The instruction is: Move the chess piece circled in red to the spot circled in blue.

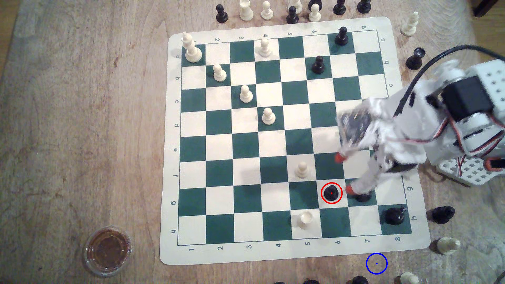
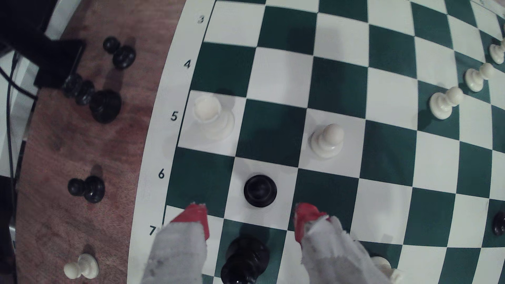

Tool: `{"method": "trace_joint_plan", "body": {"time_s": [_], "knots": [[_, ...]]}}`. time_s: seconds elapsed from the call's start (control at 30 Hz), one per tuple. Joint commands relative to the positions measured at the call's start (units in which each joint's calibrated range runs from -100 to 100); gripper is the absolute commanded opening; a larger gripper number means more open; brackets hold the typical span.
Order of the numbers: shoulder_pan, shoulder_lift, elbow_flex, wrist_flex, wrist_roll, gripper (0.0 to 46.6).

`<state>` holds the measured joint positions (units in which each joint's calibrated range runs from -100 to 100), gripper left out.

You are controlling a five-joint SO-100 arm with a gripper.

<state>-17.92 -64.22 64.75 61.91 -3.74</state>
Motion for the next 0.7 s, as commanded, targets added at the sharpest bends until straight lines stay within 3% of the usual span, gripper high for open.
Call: {"method": "trace_joint_plan", "body": {"time_s": [0.0,0.67], "knots": [[-1.8,7.5,-5.1,-0.2,0.0,15.7],[-3.3,26.7,-9.6,-8.2,0.0,13.9]]}}
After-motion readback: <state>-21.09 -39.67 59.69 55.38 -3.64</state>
